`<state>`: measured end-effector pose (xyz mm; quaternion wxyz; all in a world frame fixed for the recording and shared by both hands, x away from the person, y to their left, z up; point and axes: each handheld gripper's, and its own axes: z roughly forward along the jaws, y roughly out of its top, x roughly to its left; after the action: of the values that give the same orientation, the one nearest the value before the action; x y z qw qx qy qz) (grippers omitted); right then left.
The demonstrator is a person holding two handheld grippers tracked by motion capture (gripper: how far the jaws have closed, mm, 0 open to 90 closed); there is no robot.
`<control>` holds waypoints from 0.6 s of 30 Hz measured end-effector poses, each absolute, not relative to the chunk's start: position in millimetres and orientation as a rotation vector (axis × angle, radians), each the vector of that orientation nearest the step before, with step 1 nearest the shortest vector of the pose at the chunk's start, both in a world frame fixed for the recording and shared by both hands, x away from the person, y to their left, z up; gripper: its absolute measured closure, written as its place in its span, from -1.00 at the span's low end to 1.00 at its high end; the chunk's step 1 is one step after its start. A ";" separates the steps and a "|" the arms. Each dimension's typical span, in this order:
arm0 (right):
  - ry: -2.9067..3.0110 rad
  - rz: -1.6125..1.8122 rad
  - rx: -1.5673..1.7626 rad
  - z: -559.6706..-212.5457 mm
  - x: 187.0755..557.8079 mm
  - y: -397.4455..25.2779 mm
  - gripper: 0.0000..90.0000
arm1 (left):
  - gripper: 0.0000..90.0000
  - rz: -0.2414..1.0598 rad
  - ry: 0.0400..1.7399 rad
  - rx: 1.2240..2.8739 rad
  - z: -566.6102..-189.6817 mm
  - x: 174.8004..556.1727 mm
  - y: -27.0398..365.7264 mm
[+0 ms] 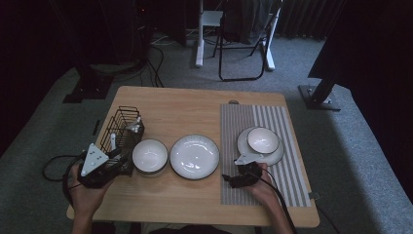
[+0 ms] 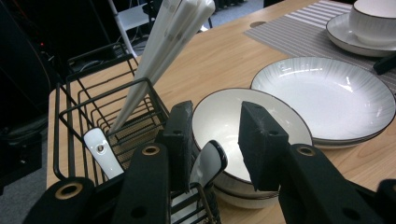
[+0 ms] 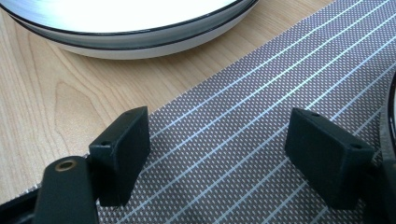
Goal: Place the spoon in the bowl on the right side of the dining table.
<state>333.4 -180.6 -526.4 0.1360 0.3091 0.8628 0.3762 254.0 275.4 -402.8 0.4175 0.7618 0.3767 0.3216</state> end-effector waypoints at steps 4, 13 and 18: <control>2.498 1.089 0.895 -526.4 333.4 -180.6 -0.52 | 0.46 0.807 0.948 1.919 -405.2 253.6 274.7; 2.498 1.089 0.894 -526.4 333.3 -180.6 -0.52 | 0.49 0.840 0.963 1.948 -409.6 254.0 273.5; 2.498 1.089 0.895 -526.3 333.3 -180.6 -0.52 | 0.56 0.850 0.973 1.958 -411.1 255.0 273.7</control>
<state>333.3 -180.6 -526.3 0.1362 0.3090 0.8628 0.3762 255.0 273.7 -411.1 0.3877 0.7695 0.3823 0.3339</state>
